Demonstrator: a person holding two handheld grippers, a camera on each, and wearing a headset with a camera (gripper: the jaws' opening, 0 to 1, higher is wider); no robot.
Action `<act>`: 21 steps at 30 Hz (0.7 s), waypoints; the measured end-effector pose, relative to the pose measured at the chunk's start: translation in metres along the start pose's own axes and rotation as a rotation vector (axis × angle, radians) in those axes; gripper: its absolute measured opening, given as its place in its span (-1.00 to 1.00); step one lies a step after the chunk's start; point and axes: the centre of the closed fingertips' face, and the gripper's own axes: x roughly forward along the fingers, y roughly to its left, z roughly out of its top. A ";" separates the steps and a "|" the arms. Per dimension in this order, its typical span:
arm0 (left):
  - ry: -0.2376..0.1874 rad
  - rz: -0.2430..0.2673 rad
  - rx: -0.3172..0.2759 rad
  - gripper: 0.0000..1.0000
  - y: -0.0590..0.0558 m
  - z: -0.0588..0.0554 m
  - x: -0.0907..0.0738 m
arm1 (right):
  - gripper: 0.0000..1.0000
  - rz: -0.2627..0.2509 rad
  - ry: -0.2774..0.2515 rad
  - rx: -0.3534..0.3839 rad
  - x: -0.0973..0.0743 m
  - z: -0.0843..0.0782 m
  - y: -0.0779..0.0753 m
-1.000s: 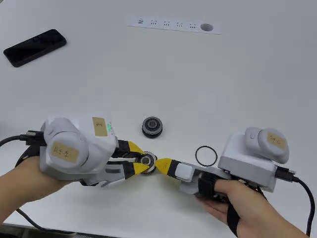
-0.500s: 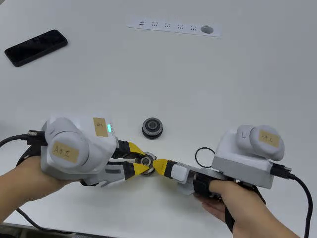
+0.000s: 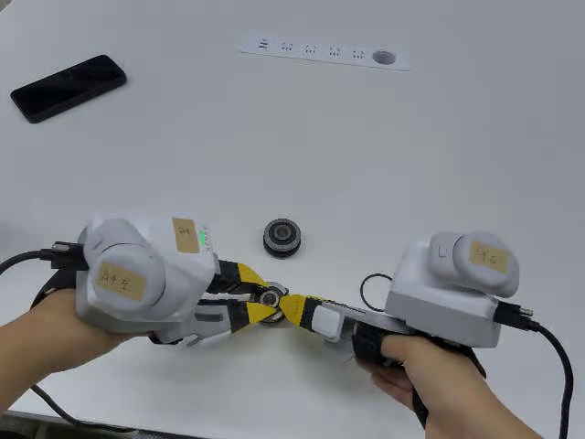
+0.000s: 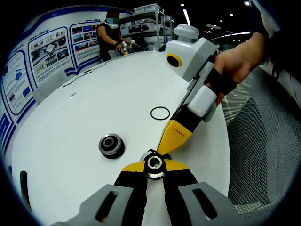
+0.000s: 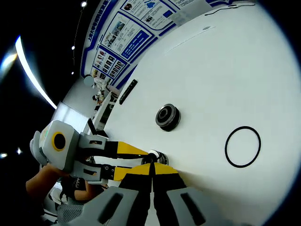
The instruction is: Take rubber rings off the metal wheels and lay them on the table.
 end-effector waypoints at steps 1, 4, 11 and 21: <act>0.000 0.000 -0.001 -0.76 0.000 0.000 0.000 | -0.98 0.000 0.001 -0.009 0.000 0.000 0.001; 0.000 0.001 0.000 -0.76 0.000 0.000 0.000 | -0.98 0.001 0.005 -0.021 0.001 0.000 0.002; 0.000 0.000 0.001 -0.76 0.000 0.000 0.000 | -0.98 0.000 0.016 -0.025 0.001 0.000 0.002; 0.006 -0.005 0.010 -0.76 0.000 0.000 0.000 | -0.98 0.005 0.030 -0.053 0.005 0.002 0.008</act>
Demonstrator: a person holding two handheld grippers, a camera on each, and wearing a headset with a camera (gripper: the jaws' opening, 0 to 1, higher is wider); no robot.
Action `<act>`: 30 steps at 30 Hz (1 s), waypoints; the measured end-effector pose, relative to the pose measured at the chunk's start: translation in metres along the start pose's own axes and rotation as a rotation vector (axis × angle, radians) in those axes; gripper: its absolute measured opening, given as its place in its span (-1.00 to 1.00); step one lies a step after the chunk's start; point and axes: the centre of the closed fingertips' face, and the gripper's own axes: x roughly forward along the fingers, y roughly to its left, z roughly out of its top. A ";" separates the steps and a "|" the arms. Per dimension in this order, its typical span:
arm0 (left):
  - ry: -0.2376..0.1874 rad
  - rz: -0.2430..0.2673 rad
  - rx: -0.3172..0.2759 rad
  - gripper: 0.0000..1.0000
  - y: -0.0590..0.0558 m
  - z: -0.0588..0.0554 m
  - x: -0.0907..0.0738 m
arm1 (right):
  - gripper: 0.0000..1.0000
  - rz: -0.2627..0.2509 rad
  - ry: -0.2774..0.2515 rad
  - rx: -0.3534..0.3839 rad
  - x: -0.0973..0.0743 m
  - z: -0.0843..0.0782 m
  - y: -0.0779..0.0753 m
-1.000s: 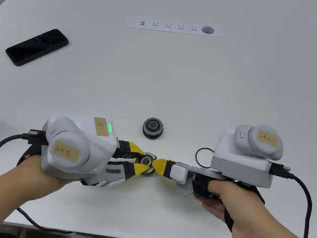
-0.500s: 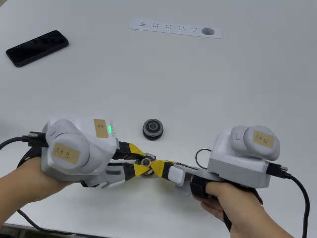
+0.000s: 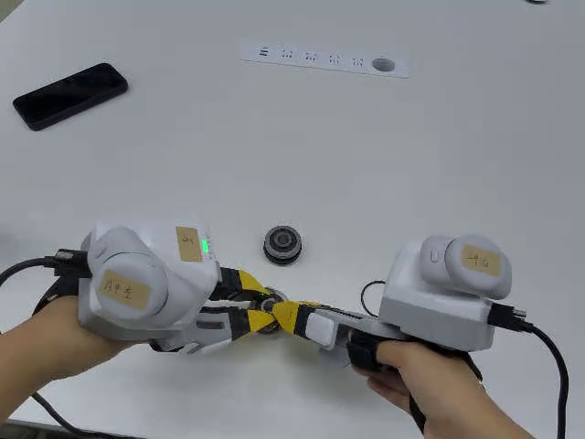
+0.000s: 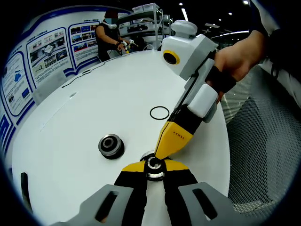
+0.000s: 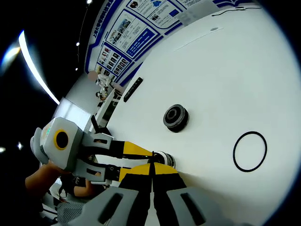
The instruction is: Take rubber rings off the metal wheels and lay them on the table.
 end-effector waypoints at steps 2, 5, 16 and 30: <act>0.002 0.001 0.000 -0.76 0.000 0.000 0.000 | -0.98 0.008 -0.005 -0.011 0.000 0.002 0.000; 0.001 0.004 -0.003 -0.76 0.000 0.000 0.000 | -0.98 0.009 -0.012 0.006 -0.001 0.003 -0.001; -0.017 0.010 -0.030 -0.75 0.001 0.000 0.000 | -0.97 0.016 -0.015 0.035 -0.004 0.003 0.000; -0.004 0.005 -0.001 -0.76 0.000 0.006 -0.002 | -0.97 0.022 -0.016 0.061 -0.007 0.003 0.001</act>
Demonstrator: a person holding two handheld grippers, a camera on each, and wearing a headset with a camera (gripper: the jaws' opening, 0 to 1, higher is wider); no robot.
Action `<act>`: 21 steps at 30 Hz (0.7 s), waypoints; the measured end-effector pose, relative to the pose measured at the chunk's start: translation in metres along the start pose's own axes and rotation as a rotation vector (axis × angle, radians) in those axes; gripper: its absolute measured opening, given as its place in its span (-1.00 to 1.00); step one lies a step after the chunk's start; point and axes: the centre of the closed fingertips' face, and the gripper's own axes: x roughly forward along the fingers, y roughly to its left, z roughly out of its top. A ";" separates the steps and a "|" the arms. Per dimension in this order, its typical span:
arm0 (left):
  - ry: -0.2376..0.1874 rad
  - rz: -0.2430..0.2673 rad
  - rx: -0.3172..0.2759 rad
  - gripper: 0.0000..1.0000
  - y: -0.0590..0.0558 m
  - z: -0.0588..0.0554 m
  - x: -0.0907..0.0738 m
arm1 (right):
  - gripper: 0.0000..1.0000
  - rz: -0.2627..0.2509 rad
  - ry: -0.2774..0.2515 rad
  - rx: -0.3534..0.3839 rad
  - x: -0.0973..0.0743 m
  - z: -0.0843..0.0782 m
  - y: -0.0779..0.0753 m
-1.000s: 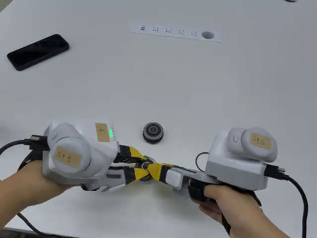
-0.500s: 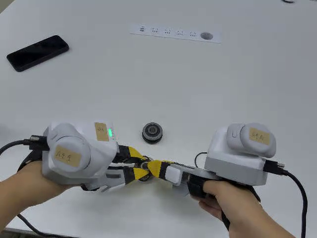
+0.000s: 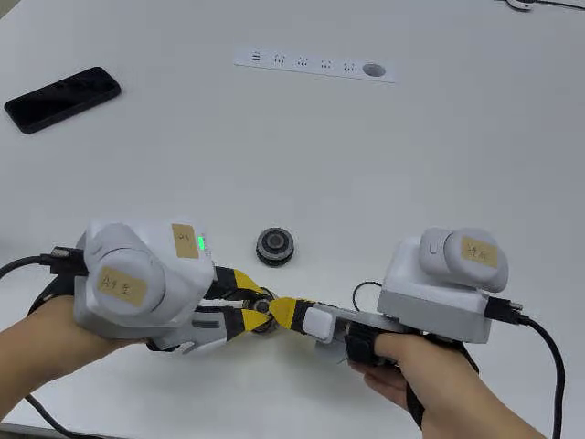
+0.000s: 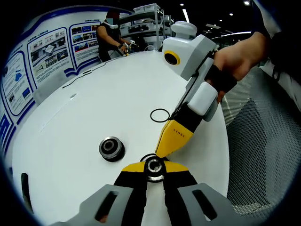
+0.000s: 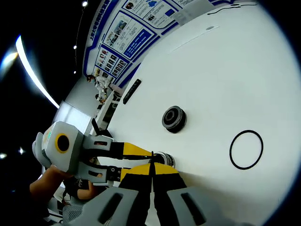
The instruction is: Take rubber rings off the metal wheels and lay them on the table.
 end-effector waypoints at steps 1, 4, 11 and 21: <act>0.000 0.006 0.003 -0.75 0.001 0.000 -0.001 | -0.97 0.002 0.002 0.001 0.000 0.000 0.000; -0.007 0.012 -0.007 -0.73 0.002 0.000 -0.005 | -0.97 0.003 0.001 -0.002 0.000 0.000 0.001; -0.014 0.045 -0.032 -0.66 0.007 -0.002 -0.020 | -0.97 0.016 -0.004 0.008 -0.002 0.001 0.007; -0.083 0.116 -0.104 -0.57 0.024 0.008 -0.041 | -0.97 0.045 -0.044 0.032 -0.010 0.012 0.016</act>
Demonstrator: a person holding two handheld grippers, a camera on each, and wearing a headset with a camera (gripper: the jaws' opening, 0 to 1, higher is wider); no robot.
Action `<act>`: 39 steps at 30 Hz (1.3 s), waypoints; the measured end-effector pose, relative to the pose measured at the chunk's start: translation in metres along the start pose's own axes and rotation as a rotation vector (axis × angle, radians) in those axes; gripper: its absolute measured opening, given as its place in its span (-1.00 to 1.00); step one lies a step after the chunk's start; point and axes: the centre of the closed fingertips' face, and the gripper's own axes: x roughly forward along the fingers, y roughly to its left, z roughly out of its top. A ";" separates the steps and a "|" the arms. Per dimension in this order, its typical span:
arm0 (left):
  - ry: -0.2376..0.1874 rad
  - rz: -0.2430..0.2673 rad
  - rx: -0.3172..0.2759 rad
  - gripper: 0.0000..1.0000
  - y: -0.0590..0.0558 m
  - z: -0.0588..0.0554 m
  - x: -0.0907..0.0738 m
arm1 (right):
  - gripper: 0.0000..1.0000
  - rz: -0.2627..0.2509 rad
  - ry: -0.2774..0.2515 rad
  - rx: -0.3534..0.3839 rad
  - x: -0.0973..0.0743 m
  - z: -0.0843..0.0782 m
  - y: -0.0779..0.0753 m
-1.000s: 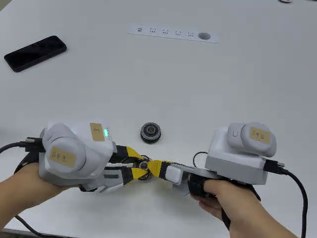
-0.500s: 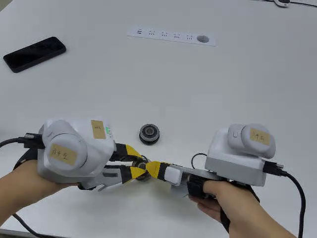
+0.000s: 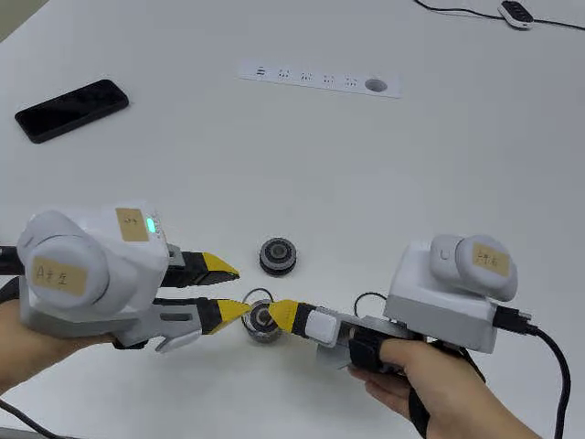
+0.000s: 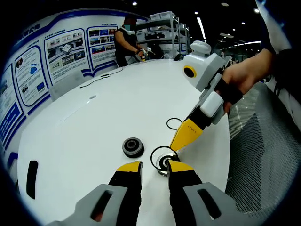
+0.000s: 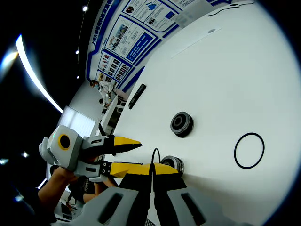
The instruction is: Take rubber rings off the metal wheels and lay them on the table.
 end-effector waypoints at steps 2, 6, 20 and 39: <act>-0.012 0.001 -0.006 -0.55 0.002 0.000 -0.002 | -0.97 -0.001 -0.014 0.004 -0.003 0.005 0.000; -0.013 0.015 -0.002 -0.56 0.006 0.001 -0.003 | -0.97 -0.012 -0.050 0.016 -0.011 0.016 -0.005; -0.070 0.088 -0.024 -0.48 0.022 0.017 -0.014 | -0.97 -0.155 -0.132 0.055 -0.046 0.034 -0.061; -0.089 0.111 -0.056 -0.49 0.022 0.020 -0.019 | -0.96 -0.343 -0.141 0.147 -0.073 0.022 -0.112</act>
